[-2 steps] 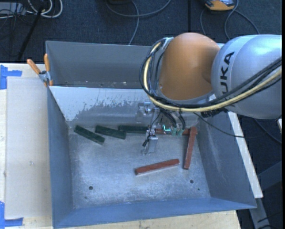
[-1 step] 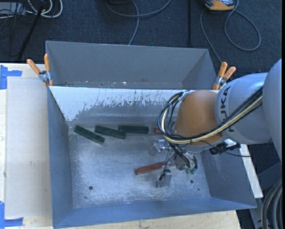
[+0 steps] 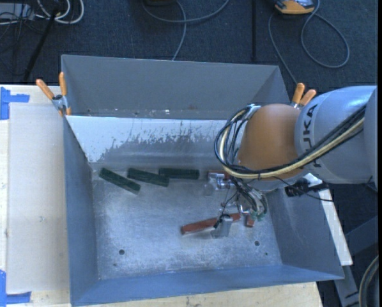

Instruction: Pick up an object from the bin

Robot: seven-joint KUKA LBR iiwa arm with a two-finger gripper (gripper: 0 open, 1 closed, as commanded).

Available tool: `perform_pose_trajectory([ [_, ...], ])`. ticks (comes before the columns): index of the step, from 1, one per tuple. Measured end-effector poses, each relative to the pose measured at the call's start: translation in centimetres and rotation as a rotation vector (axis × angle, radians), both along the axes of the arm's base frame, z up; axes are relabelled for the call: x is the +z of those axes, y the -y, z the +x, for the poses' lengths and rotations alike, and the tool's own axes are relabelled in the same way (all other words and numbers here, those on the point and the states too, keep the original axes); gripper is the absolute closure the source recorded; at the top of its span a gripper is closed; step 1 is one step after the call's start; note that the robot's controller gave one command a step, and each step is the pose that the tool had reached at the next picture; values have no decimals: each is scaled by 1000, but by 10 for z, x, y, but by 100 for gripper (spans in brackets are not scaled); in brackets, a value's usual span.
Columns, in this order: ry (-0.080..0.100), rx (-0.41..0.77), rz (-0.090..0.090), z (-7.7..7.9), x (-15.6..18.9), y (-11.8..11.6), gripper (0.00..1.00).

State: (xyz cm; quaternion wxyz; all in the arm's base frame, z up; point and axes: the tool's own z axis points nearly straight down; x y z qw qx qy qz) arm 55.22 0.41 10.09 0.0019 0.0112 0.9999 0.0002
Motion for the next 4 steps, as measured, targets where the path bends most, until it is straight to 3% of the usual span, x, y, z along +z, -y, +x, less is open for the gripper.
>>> perform_pose_trajectory([
  [1, -3, -99, 0, 4, 1, 14, 0],
  [2, -8, -236, 0, -2, -32, 11, 0],
  [3, -5, -236, 0, -2, -33, 11, 0],
  [4, -5, -237, 0, -2, -33, 11, 100],
])
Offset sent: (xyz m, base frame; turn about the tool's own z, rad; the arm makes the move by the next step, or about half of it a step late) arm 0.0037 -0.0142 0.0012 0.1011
